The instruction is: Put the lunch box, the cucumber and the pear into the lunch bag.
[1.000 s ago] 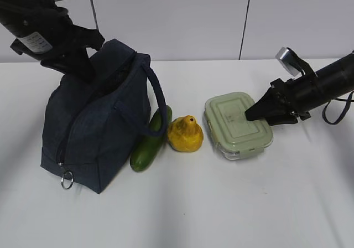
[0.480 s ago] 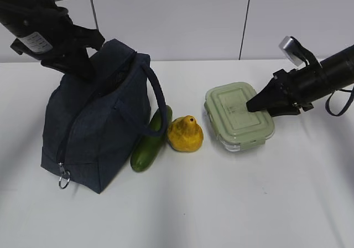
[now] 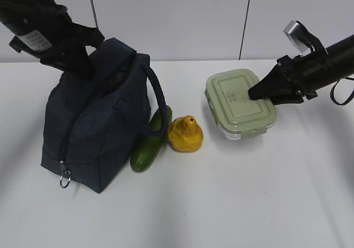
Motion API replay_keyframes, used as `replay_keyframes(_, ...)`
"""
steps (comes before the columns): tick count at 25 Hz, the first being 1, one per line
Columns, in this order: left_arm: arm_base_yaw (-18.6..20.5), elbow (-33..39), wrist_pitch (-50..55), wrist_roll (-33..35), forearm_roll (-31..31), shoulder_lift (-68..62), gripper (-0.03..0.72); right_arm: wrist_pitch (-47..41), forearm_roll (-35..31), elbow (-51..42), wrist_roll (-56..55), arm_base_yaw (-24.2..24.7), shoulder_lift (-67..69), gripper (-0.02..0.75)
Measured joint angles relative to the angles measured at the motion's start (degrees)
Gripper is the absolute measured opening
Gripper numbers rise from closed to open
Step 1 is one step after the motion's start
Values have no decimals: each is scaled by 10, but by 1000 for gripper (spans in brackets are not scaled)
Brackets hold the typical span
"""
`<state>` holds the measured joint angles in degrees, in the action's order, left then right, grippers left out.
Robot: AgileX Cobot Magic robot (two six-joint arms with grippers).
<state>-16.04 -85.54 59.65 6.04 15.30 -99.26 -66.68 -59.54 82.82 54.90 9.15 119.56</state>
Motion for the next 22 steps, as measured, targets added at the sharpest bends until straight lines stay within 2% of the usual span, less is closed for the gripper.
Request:
replay_keyframes(6,0,-3,0,-45,-76,7,0,-1,0,0,-8,0,-3,335)
replay_keyframes(12,0,-4,-1,-60,-93,12,0,0,0,0,-14,0,-4,335)
replay_keyframes(16,-1,-30,0,-84,-119,12,0,0,0,0,-15,0,-4,335)
replay_keyframes(19,-18,-44,0,-107,-167,12,0,0,0,0,-15,0,-4,335)
replay_keyframes(22,-55,-44,4,-130,-220,12,0,-1,0,0,-16,0,-4,335)
